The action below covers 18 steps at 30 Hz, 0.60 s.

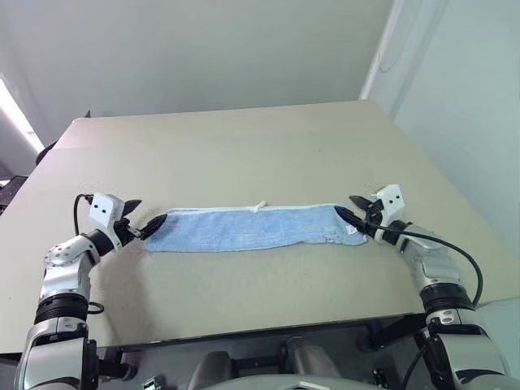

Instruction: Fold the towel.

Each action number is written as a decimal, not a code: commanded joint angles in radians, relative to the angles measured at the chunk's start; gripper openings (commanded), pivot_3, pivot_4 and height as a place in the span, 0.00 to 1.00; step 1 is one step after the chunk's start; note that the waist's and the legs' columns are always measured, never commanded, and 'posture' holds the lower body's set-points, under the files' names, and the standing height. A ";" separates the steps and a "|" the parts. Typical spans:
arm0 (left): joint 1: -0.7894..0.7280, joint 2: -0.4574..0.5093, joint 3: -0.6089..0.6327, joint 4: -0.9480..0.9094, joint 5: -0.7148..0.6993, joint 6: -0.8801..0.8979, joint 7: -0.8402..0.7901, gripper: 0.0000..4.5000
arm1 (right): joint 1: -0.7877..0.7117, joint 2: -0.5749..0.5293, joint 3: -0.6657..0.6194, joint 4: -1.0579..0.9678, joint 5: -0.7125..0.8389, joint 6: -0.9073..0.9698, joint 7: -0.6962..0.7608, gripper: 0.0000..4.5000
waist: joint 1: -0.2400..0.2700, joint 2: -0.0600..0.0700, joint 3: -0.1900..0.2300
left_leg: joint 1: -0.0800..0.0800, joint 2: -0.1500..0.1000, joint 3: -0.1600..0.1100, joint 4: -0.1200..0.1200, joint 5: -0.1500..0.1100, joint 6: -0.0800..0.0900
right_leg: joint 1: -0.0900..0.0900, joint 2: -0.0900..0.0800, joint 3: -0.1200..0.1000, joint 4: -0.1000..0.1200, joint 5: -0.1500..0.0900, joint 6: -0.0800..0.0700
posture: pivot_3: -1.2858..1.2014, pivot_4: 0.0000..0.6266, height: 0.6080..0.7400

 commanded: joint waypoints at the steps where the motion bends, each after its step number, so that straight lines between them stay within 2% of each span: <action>1: -0.026 0.003 0.048 -0.089 -0.052 -0.010 0.018 1.00 | -0.060 -0.038 -0.084 -0.094 0.107 0.220 -0.023 0.70 | 0.002 0.000 0.000 | -0.001 0.001 0.000 0.000 0.000 0.000 | -0.001 0.000 0.000 0.000 0.000 0.000 | 0.52 0.00 1.00; 5: 0.013 0.012 0.049 -0.251 -0.120 0.074 -0.042 1.00 | -0.096 -0.121 -0.165 -0.107 0.242 0.604 -0.019 0.70 | 0.006 0.000 0.000 | -0.001 0.002 0.002 0.001 0.000 0.000 | -0.001 -0.001 0.002 0.000 0.001 0.001 | 0.52 0.00 1.00; 11: 0.076 -0.003 0.015 -0.439 -0.137 0.148 -0.061 1.00 | -0.170 -0.302 -0.193 -0.002 0.420 1.190 0.141 0.70 | 0.002 0.000 0.000 | -0.001 0.000 0.003 0.001 -0.001 0.002 | -0.001 0.000 0.003 -0.001 0.001 0.002 | 0.52 0.00 1.00; 14: 0.105 -0.006 -0.026 -0.498 -0.140 0.196 -0.091 1.00 | -0.140 -0.347 -0.186 -0.008 0.452 1.302 0.195 0.70 | -0.002 0.000 0.000 | 0.000 0.000 0.003 0.001 -0.001 0.002 | -0.001 0.001 0.003 -0.001 0.000 0.001 | 0.52 0.00 1.00; 18: 0.138 0.004 -0.084 -0.547 -0.142 0.242 -0.170 1.00 | -0.077 -0.342 -0.152 -0.058 0.445 1.331 0.204 0.70 | -0.005 -0.002 -0.001 | 0.000 0.000 0.003 0.001 -0.001 0.002 | -0.001 0.004 0.004 -0.001 0.000 0.001 | 0.52 0.00 1.00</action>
